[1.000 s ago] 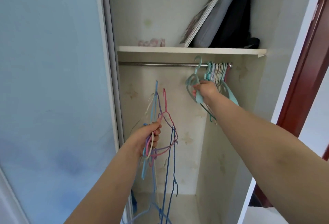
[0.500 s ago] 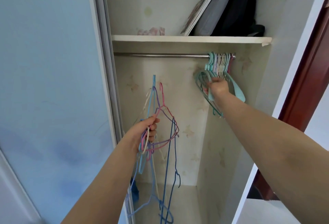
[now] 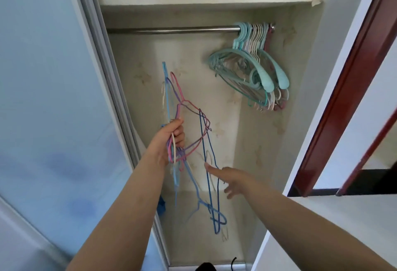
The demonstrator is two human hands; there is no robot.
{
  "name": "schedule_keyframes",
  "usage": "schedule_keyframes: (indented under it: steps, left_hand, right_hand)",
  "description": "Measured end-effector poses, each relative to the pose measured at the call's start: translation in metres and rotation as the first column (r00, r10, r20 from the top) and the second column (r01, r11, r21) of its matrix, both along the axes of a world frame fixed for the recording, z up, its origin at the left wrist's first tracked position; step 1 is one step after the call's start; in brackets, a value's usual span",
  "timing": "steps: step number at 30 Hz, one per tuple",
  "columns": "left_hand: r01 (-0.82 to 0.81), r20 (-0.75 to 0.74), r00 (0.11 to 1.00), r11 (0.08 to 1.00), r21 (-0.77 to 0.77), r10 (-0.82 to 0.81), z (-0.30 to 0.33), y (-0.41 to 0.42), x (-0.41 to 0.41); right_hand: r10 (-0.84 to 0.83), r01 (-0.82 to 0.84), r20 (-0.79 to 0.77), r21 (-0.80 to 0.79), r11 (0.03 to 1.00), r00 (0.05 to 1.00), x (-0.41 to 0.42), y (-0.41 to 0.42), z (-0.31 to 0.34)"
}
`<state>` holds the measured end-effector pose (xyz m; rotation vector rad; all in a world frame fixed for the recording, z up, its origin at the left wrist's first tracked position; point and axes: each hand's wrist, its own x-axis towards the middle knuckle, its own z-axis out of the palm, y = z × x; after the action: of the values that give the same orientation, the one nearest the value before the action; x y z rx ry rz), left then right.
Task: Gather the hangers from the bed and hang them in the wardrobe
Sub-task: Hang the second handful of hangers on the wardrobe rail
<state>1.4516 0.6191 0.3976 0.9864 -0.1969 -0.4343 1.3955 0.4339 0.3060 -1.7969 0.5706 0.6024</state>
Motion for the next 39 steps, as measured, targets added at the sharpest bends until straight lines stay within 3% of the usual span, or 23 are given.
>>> schedule_keyframes:
  steps: [3,8,15,17,23,27,33,39]
  left_hand:
    - [0.012,0.025,1.000,0.999,-0.034,-0.011,-0.002,-0.001,0.000]
    - [0.066,0.006,0.998,0.997,-0.043,-0.066,-0.010,0.002,0.004]
    - [0.081,-0.109,0.992,0.979,0.185,-0.061,-0.021,0.021,0.010]
    - [0.103,-0.117,0.990,0.974,0.201,-0.081,-0.024,0.023,0.011]
    - [0.136,-0.063,0.990,0.968,0.211,-0.125,-0.031,0.027,0.017]
    - [0.152,-0.086,0.987,0.969,0.195,-0.138,-0.035,0.031,0.022]
    - [0.102,-0.100,0.991,0.981,0.163,-0.086,-0.039,0.026,0.020]
    - [0.076,-0.145,0.988,0.990,0.115,-0.059,-0.035,0.018,0.014]
  right_hand:
    - [0.051,-0.045,-0.103,0.061,0.997,0.993,-0.012,0.016,-0.042]
    - [-0.236,0.231,0.052,0.092,0.969,0.970,-0.015,0.030,-0.069]
    - [-0.507,0.534,0.221,-0.083,0.841,0.833,-0.035,0.028,-0.080]
    - [-0.565,0.595,0.247,-0.063,0.802,0.787,-0.043,0.031,-0.077]
    - [-0.550,0.573,0.273,-0.007,0.820,0.790,-0.050,0.033,-0.073]
    - [-0.548,0.554,0.190,0.024,0.832,0.815,-0.057,0.035,-0.072]
    - [-0.511,0.497,0.186,0.120,0.860,0.839,-0.072,0.032,-0.067]
    - [-0.564,0.536,0.285,0.176,0.826,0.775,-0.076,0.043,-0.067]
